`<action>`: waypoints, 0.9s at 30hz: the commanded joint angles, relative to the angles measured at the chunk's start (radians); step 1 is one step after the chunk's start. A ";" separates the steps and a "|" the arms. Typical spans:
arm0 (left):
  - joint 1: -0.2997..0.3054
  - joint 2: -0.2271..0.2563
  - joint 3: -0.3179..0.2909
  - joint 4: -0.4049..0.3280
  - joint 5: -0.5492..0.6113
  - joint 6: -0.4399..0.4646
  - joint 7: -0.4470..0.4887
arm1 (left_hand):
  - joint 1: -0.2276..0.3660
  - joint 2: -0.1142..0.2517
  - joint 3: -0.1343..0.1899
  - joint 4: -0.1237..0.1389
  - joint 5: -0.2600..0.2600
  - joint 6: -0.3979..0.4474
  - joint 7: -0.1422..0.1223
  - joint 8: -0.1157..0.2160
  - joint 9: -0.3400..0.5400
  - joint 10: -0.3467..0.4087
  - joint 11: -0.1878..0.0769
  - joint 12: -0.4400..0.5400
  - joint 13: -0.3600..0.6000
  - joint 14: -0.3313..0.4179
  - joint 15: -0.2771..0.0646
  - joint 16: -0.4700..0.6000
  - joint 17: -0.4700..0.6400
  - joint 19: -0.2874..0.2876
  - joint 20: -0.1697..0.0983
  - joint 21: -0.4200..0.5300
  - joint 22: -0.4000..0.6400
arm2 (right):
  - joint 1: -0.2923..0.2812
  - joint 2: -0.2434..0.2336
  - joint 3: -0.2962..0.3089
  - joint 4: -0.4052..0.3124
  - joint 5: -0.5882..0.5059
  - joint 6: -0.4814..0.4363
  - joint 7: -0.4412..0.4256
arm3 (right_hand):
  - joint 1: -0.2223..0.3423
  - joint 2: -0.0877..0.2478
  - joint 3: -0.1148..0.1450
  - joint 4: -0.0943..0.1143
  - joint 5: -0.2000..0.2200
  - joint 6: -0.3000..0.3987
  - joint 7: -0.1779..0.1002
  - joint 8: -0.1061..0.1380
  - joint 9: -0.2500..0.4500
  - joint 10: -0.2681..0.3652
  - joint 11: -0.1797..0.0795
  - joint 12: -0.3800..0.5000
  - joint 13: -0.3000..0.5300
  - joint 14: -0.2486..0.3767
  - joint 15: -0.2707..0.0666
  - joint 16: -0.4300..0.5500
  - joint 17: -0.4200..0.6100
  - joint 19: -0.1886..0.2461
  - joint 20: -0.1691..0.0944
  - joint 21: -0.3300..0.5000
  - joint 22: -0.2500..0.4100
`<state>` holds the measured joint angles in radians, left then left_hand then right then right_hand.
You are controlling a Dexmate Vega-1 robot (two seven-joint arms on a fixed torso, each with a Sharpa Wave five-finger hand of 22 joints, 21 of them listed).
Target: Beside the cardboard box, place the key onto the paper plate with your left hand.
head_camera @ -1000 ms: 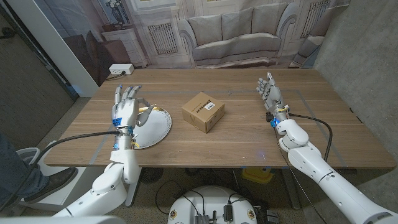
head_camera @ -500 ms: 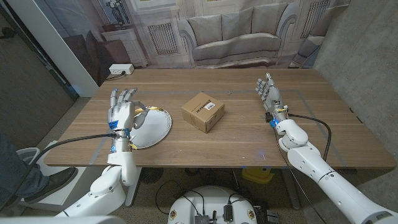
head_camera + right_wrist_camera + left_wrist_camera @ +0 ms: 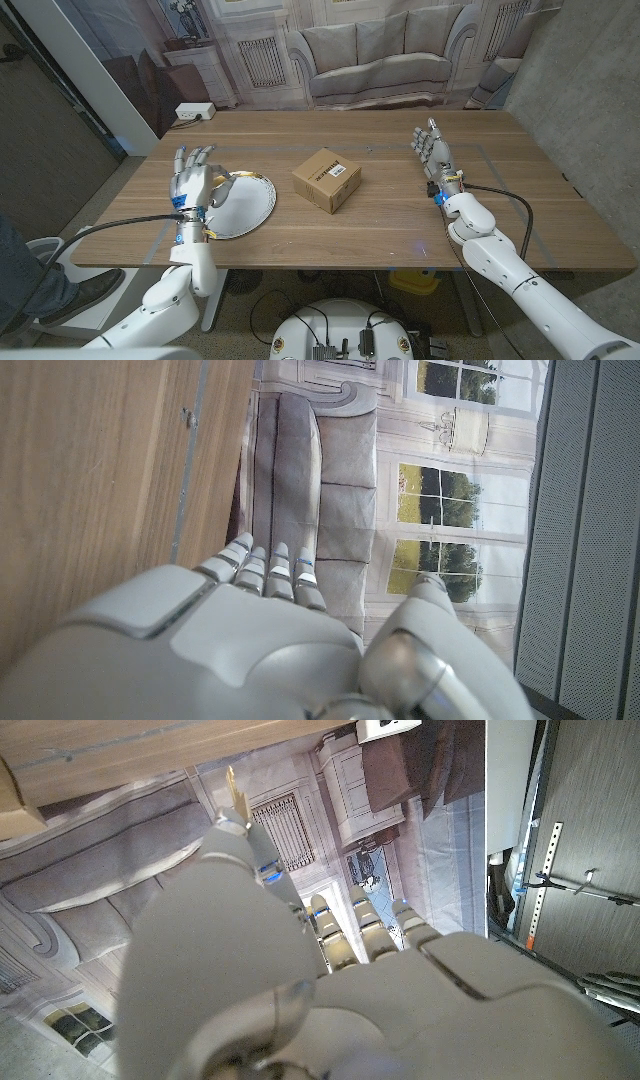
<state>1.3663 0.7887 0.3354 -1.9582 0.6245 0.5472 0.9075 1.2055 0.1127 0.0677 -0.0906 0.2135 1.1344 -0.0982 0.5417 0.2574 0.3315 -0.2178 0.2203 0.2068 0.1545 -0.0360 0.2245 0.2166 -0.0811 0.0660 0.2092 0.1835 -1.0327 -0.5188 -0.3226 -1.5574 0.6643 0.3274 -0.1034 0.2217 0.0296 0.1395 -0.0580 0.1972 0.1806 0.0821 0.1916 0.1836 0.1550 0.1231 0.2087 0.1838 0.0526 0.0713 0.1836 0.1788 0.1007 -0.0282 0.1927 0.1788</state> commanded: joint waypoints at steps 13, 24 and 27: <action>-0.022 -0.008 0.009 0.048 -0.061 -0.007 0.003 | 0.003 0.004 0.000 0.002 -0.002 -0.001 -0.005 0.010 -0.002 0.010 0.002 -0.004 0.005 0.010 -0.124 -0.004 0.001 -0.001 -0.007 -0.001 0.002 | 0.004 -0.011 -0.002 -0.016 -0.003 -0.029 -0.008 | 0.002 0.004 -0.005 -0.003 0.000 0.011 0.000 0.004 0.005 0.007 -0.004 0.005 0.003 0.006 0.002 0.002 0.003 0.009 0.003 0.005 0.002; -0.040 -0.006 0.032 0.071 -0.066 -0.005 0.006 | 0.004 0.004 0.001 0.002 -0.001 -0.003 -0.006 0.014 -0.004 0.011 0.002 -0.005 0.005 0.011 -0.124 -0.005 0.002 -0.001 -0.006 -0.001 0.002 | 0.006 -0.016 -0.003 -0.028 -0.004 -0.047 -0.017 | 0.003 0.005 -0.005 -0.004 0.000 0.011 0.001 0.004 0.005 0.007 -0.002 0.005 0.003 0.005 0.001 0.001 0.003 0.008 0.003 0.004 0.002; -0.046 -0.005 0.039 0.080 -0.069 -0.006 0.004 | 0.004 0.004 0.001 0.001 -0.001 -0.002 -0.006 0.014 -0.005 0.011 0.002 -0.005 0.005 0.011 -0.124 -0.005 0.002 -0.001 -0.007 -0.001 0.002 | 0.009 -0.015 -0.005 -0.029 -0.003 -0.054 -0.019 | 0.003 0.005 -0.005 -0.004 0.000 0.011 0.002 0.004 0.005 0.007 -0.002 0.005 0.003 0.005 0.001 0.001 0.003 0.008 0.003 0.004 0.002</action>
<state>1.3372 0.7829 0.3543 -1.9026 0.5646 0.5399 0.9096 1.2055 0.1126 0.0676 -0.0907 0.2135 1.1308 -0.1016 0.5496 0.2499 0.3314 -0.2177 0.2203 0.2068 0.1545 -0.0360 0.2206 0.2164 -0.0811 0.0660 0.2092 0.1835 -1.0294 -0.5313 -0.3236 -1.5784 0.6618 0.2928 -0.1150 0.2218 0.0295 0.1367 -0.0608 0.1972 0.1806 0.0821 0.1916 0.1836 0.1550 0.1231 0.2087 0.1837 0.0525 0.0713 0.1836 0.1788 0.1007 -0.0282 0.1927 0.1788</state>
